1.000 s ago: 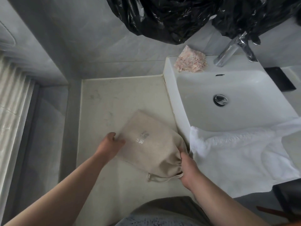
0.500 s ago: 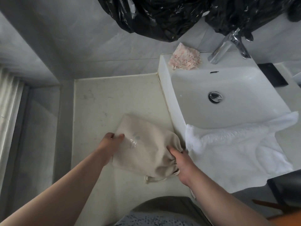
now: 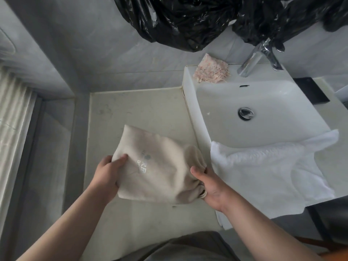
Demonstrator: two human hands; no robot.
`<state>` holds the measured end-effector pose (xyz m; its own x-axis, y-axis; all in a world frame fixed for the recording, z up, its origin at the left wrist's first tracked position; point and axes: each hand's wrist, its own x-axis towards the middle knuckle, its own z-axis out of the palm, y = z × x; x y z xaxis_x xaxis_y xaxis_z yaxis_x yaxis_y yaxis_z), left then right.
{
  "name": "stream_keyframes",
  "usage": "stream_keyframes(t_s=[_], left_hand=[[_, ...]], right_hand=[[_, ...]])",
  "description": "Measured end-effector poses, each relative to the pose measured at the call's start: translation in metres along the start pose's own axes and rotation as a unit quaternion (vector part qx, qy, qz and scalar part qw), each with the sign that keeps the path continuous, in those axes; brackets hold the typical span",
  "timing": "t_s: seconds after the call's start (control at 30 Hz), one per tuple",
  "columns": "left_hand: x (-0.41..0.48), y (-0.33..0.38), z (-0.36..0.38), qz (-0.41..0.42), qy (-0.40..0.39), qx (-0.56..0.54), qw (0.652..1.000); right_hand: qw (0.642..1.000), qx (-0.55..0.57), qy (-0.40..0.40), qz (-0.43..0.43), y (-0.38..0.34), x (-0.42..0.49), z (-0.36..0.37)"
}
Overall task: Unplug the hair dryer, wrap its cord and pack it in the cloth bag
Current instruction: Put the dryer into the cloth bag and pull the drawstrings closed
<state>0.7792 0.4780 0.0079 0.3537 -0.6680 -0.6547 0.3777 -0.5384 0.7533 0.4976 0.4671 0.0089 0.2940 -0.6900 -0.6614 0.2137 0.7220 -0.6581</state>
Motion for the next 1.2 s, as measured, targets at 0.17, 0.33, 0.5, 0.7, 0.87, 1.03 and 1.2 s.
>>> stream_keyframes(t_s=[0.17, 0.33, 0.5, 0.7, 0.87, 1.03, 1.2], left_hand=[[-0.041, 0.012, 0.012, 0.029, -0.027, -0.017, 0.999], [-0.079, 0.014, 0.038, 0.052, -0.054, -0.006, 0.997], [-0.121, -0.003, 0.078, 0.045, -0.089, 0.011, 0.995], [-0.177, -0.037, 0.132, 0.017, -0.136, 0.042, 0.990], [-0.224, -0.065, 0.168, 0.021, -0.145, 0.053, 0.988], [-0.263, -0.091, 0.199, 0.013, -0.155, 0.042, 0.987], [-0.284, -0.104, 0.234, 0.004, -0.165, 0.039, 0.985]], right_hand=[[0.998, -0.047, 0.020, -0.045, -0.017, -0.028, -0.010], [0.995, -0.057, 0.026, -0.083, -0.021, -0.069, -0.036], [0.992, -0.049, 0.039, -0.111, -0.018, -0.118, -0.079], [0.988, 0.008, 0.092, -0.128, -0.003, -0.179, -0.141], [0.983, 0.041, 0.129, -0.127, 0.008, -0.225, -0.188], [0.979, 0.040, 0.123, -0.159, 0.005, -0.260, -0.227], [0.976, 0.045, 0.136, -0.161, 0.001, -0.278, -0.261]])
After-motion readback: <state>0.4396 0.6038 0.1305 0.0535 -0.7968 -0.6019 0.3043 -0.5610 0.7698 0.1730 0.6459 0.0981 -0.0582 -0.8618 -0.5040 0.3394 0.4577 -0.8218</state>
